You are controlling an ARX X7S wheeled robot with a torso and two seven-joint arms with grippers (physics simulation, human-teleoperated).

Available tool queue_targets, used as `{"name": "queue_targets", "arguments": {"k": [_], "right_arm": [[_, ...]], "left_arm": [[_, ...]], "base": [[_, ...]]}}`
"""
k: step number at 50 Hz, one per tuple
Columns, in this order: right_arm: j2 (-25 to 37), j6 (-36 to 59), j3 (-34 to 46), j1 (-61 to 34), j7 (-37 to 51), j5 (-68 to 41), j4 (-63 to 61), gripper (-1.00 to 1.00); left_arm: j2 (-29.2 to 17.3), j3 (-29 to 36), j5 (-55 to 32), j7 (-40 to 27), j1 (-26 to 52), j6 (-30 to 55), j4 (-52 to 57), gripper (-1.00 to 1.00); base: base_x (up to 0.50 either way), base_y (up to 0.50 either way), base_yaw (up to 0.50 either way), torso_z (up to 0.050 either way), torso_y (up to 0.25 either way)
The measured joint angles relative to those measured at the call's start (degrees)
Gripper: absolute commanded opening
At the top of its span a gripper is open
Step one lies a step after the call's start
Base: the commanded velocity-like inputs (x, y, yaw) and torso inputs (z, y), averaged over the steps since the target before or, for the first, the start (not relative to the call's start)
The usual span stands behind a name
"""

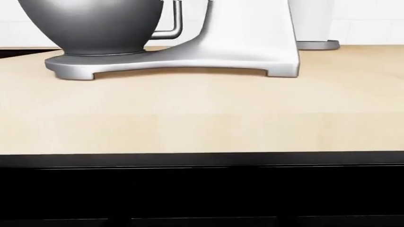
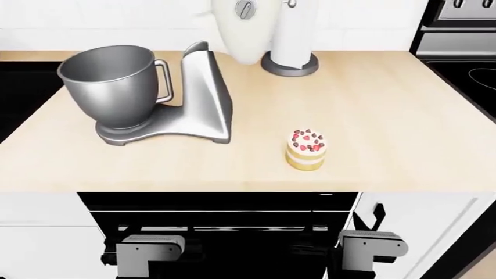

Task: Place the cake in the stand mixer bowl.

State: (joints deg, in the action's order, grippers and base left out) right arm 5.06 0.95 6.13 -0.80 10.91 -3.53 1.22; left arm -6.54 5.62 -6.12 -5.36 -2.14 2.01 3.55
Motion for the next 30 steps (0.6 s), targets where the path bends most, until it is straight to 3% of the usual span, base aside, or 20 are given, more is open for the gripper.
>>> {"name": "queue_targets", "arguments": {"k": [8,20,26,30], "right_arm": [[0.40,0.04,0.64,-0.02,1.11,0.00,0.01,1.00],[1.02,1.62,1.56,-0.22,2.16,-0.58,-0.83,1.00],[3.54,13.73,1.75,0.01,1.59,-2.86,-12.85,1.00],[5.27,27.35,-0.17,-2.19,1.64,-6.54,-24.11,1.00]], "left_arm": [[-0.48,0.42,-0.29,-0.49,-0.07,-0.12,0.07,1.00],[-1.18,0.94,-0.95,-1.19,-0.07,0.62,0.42,1.00],[-3.50,0.25,-6.47,-2.00,1.20,15.78,12.68,1.00],[-4.57,-3.84,-14.20,-4.24,5.52,31.77,23.93,1.00]], "base": [[0.00,0.50,0.00,0.050,0.000],[0.00,0.01,0.00,0.000,0.000],[0.00,0.00,0.00,0.000,0.000],[0.00,0.00,0.00,0.000,0.000]]}}
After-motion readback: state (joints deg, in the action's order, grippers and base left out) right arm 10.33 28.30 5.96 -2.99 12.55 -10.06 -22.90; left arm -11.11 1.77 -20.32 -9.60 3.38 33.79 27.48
